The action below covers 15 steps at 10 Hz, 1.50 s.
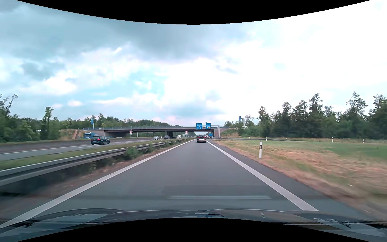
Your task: Follow the waypoints while adhering to traffic rules and regulations
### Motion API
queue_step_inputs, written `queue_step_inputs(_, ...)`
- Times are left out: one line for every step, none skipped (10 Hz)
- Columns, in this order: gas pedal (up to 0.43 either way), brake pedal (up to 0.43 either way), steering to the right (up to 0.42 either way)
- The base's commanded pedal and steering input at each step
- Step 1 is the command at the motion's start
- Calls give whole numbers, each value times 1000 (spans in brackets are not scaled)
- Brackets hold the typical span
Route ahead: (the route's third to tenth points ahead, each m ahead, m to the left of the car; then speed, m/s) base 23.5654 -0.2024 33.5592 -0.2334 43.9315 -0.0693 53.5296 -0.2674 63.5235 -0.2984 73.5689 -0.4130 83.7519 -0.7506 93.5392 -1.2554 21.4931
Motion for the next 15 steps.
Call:
queue_step_inputs(138, 0, -1)
queue_step_inputs(138, 0, -2)
queue_step_inputs(138, 0, -1)
queue_step_inputs(138, 0, -1)
queue_step_inputs(138, 0, -1)
queue_step_inputs(138, 0, -1)
queue_step_inputs(138, 0, -1)
queue_step_inputs(138, 0, -1)
queue_step_inputs(150, 0, -1)
queue_step_inputs(150, 0, 0)
queue_step_inputs(150, 0, 0)
queue_step_inputs(150, 0, 0)
queue_step_inputs(150, 0, 0)
queue_step_inputs(150, 0, 0)
queue_step_inputs(150, 0, 0)
